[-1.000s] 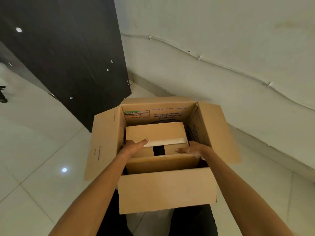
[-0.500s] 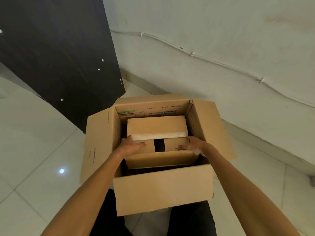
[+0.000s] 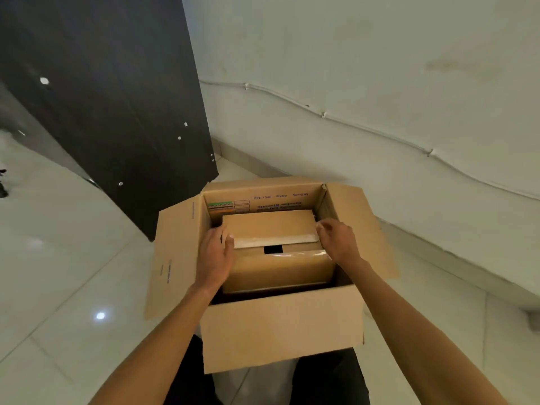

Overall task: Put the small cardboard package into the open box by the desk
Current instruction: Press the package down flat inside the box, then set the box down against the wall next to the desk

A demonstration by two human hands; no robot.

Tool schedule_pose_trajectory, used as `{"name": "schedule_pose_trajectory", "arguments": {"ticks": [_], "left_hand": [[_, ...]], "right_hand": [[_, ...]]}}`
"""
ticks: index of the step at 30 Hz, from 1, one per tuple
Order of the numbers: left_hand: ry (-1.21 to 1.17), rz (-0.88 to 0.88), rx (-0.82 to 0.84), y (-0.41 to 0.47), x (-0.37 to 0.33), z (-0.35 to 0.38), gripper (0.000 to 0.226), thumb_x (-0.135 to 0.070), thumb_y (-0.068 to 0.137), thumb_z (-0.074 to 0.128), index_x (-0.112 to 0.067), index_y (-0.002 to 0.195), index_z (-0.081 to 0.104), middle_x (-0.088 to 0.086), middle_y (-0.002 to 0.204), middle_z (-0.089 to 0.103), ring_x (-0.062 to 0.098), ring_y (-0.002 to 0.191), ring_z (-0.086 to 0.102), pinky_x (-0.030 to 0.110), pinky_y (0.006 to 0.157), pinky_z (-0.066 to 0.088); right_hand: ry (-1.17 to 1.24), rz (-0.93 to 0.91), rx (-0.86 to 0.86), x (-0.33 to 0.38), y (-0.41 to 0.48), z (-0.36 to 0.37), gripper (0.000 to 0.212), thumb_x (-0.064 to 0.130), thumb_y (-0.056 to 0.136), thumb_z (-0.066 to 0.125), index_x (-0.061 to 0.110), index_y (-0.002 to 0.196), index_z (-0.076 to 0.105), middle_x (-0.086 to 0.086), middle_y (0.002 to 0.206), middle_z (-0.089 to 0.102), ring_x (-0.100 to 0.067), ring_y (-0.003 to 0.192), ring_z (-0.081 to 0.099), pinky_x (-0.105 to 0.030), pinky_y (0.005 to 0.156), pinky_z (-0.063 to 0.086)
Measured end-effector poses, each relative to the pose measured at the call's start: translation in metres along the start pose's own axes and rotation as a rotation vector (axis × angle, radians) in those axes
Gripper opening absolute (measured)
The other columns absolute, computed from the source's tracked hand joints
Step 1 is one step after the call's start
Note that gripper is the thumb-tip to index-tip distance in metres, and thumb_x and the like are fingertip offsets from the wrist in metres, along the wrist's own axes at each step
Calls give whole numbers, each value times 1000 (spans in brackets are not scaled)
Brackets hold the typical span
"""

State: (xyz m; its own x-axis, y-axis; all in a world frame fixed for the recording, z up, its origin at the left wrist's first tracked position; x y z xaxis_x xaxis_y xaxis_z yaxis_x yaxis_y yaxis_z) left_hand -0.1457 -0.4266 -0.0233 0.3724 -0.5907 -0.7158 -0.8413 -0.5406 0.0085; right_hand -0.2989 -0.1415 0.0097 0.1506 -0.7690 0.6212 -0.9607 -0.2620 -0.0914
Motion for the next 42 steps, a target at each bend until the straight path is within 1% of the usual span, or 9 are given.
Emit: {"name": "schedule_pose_trajectory", "arguments": {"ticks": [3,5,8,16,23,25,30,35,42], "left_hand": [[344,128,-176,-6,-5,-24,67,-28,96,62,-15,156,35,10,163,32,33,152,27,61,121,12],[388,-39,-144,-9,20,-29,86,-31,92,68,-13,161,21,15,169,17,38,156,12,65,119,5],[286,-327,-12,-24,63,-22,100,-37,92,70,-12,163,3,16,172,4,39,157,6,71,121,13],[55,-337,121,-23,85,4,96,-5,90,71,-12,163,8,17,164,28,37,149,33,61,117,36],[-18,-254,265,41,89,6,83,-9,98,61,-29,162,12,12,155,43,36,140,47,62,110,45],[-16,-221,314,63,86,8,85,-8,96,62,-32,162,13,11,156,42,35,142,45,62,111,43],[66,-73,387,116,77,4,88,-6,94,62,-34,161,13,8,160,33,34,146,38,62,110,44],[517,43,189,167,56,-7,91,-18,87,75,-19,157,17,12,153,35,34,138,40,65,106,42],[445,83,-5,157,48,-24,93,-40,91,72,-14,161,17,13,167,23,36,155,19,72,116,23]], "right_hand": [[-163,-91,-248,2,-2,-23,29,28,94,54,14,118,65,-10,119,69,-30,108,65,-39,90,50],[-201,-31,-324,-13,-8,-27,41,30,92,57,14,130,56,-15,140,55,-35,130,51,-51,107,40],[-174,246,-174,-54,-21,-12,69,39,92,58,15,150,30,-17,160,28,-38,148,24,-61,115,22],[-146,252,8,-87,-31,13,61,29,100,44,9,153,21,-19,155,36,-41,137,41,-55,105,41],[-113,284,106,-87,-18,18,60,24,100,40,8,153,17,-24,135,57,-44,116,57,-48,94,47],[-42,325,121,-93,-17,23,59,29,100,43,6,151,23,-24,140,50,-43,123,51,-48,99,45],[276,424,-21,-95,-23,44,72,26,100,45,13,157,4,-14,164,15,-33,151,14,-55,120,18],[323,552,-160,-70,-33,69,74,24,99,45,30,157,-1,-7,161,20,-31,148,16,-72,110,21],[354,589,-206,-45,-20,85,79,17,97,46,36,157,0,-8,163,18,-35,149,15,-77,105,18]]}}
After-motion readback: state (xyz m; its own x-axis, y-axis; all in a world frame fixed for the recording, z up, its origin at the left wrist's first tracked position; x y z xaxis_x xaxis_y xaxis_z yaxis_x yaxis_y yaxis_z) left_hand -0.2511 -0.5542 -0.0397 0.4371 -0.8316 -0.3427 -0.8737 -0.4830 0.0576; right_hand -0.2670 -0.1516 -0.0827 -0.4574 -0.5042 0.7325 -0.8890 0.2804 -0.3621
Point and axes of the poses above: each hand's wrist, its own y-axis towards the middle knuckle, its own z-axis out of the palm, x = y × z, the point moved 7 cm from there along y, towards the middle knuckle
